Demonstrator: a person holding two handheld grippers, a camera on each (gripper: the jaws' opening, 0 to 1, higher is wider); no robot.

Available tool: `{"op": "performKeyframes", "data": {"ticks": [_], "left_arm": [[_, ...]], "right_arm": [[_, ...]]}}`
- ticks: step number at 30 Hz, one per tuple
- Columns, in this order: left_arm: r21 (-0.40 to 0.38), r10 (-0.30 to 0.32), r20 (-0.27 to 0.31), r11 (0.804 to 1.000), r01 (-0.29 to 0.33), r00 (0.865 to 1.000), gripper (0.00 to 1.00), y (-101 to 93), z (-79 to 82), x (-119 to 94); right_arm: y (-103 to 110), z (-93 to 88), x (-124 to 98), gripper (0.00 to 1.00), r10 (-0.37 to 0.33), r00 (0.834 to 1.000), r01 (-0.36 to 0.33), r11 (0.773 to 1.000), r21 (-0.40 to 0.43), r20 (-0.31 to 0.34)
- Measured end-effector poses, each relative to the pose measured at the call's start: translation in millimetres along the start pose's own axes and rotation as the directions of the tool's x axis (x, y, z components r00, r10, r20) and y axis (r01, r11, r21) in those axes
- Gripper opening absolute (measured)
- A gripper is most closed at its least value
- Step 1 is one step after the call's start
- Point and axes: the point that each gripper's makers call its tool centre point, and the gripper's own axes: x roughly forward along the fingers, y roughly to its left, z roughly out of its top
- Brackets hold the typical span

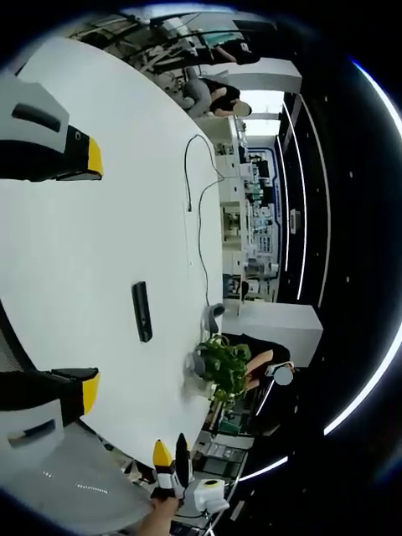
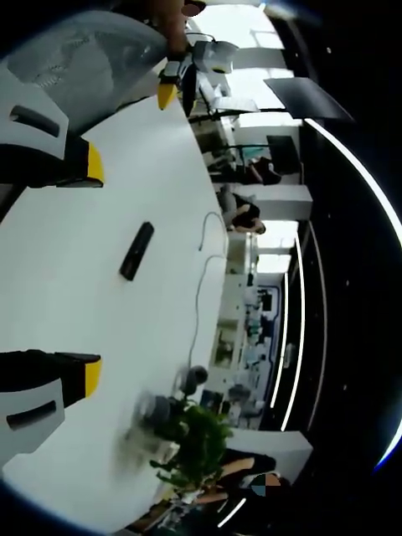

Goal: Press the specified remote control buttons in sequence, fully releasing each button before pressing the next.

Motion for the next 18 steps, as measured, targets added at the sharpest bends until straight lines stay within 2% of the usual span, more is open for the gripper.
{"op": "performKeyframes", "data": {"ticks": [18], "left_arm": [[0.003,0.012,-0.014,1.0,-0.012,1.0,0.97,2.0,-2.6,-1.1]], "right_arm": [[3.2,0.1,-0.8,0.79,0.01,1.0,-0.01,1.0,-0.005,0.003]]}}
